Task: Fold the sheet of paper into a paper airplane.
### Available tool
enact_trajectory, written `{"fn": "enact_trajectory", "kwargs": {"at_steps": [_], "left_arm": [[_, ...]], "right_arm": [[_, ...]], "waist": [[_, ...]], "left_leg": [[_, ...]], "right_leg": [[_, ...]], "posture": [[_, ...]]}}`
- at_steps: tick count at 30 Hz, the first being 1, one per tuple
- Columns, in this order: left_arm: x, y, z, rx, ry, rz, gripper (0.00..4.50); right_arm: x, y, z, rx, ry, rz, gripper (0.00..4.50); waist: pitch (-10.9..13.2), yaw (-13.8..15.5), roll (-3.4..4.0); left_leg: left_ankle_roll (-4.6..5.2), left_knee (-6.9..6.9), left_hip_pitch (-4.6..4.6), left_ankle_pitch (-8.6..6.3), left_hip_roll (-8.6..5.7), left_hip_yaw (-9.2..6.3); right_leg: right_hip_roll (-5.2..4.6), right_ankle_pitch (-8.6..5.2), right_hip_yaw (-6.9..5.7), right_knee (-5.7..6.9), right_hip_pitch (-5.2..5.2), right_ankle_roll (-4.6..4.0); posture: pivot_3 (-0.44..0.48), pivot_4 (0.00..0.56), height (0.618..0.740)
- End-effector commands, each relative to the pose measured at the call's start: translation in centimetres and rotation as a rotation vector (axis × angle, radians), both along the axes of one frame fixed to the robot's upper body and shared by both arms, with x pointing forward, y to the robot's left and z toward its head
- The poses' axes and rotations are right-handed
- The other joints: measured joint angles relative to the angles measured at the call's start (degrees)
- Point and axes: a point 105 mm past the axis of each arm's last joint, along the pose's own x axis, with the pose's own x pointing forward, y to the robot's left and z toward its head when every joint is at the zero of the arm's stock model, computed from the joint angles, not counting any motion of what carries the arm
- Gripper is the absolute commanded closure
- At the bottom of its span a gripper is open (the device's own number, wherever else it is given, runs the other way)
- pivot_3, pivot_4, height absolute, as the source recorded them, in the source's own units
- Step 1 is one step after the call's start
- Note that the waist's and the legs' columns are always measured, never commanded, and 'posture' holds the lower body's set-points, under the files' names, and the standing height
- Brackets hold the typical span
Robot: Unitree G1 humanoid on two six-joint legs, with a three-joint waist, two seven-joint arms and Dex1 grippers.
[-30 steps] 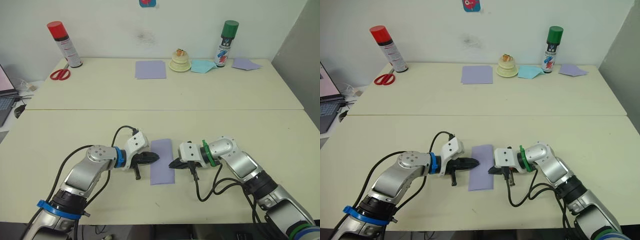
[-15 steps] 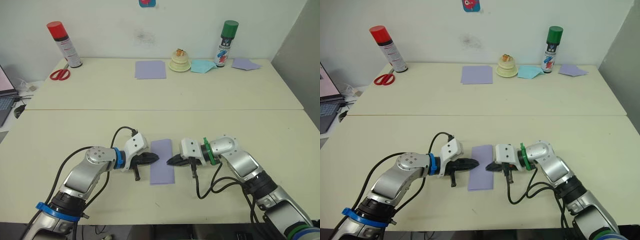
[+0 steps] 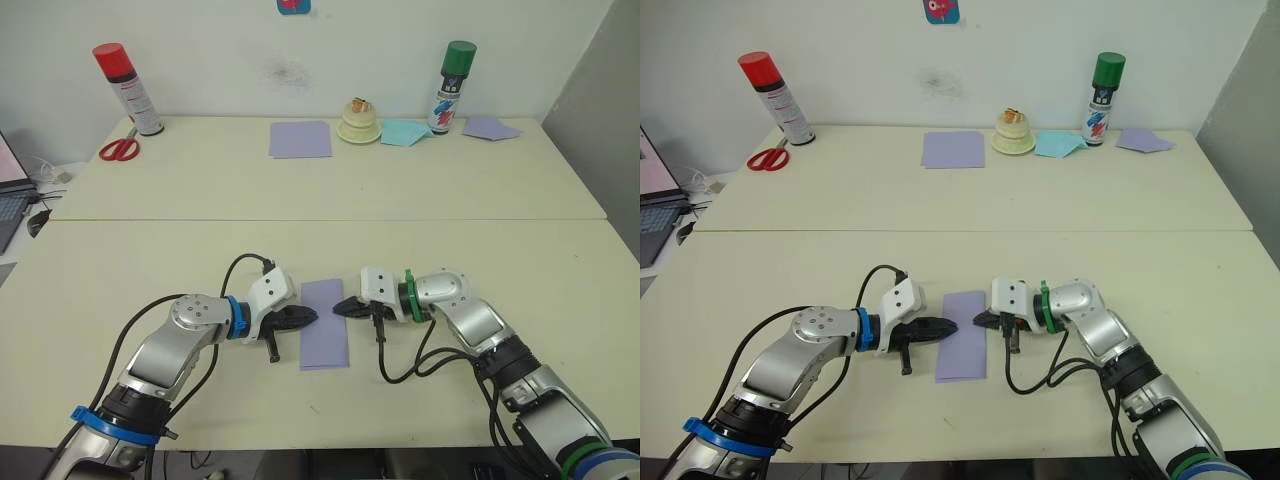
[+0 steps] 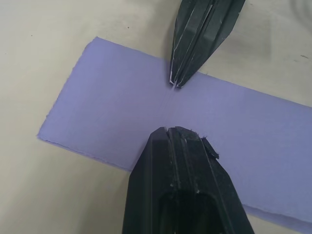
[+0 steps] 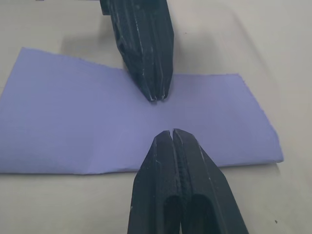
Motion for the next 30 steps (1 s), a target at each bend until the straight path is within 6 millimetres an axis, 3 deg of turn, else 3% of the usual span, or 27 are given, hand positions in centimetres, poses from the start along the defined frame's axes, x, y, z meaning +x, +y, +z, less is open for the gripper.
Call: {"fn": "enact_trajectory", "kwargs": {"at_steps": [1,14,24,30], "left_arm": [[-0.7,1.0,-2.2,0.059,0.076,0.028,4.50],[-0.7,1.3,-2.6,0.078,0.083,0.039,4.50],[-0.9,1.2,-2.9,0.080,0.091,0.036,4.50],[-1.0,1.3,-3.2,0.085,0.098,0.044,4.50]], "right_arm": [[-1.4,-0.2,-1.6,-0.029,0.039,0.043,4.46],[-5.3,-0.2,-2.6,-0.049,0.042,0.160,4.46],[-4.8,-0.2,-1.1,-0.010,0.003,0.132,4.46],[-5.8,-0.1,-2.0,-0.021,0.053,0.148,4.46]], "waist": [[0.0,0.0,0.00],[-0.5,0.0,0.04],[-0.5,0.0,0.03],[-0.5,0.0,0.03]], "left_leg": [[0.00,0.00,0.00,0.00,0.00,0.00],[0.01,-0.02,0.09,-0.01,0.00,0.00],[0.01,-0.01,0.10,-0.01,0.01,-0.01],[0.01,-0.02,0.10,-0.01,0.01,-0.01]], "right_leg": [[0.00,0.00,0.01,0.00,0.01,0.00],[0.03,-0.01,0.02,-0.04,0.12,0.00],[0.04,-0.01,0.01,-0.04,0.13,0.00],[0.04,-0.01,0.01,-0.04,0.13,0.00]], "posture": [[0.000,0.150,0.740],[0.000,0.150,0.740],[0.000,0.150,0.740],[0.000,0.150,0.740]]}}
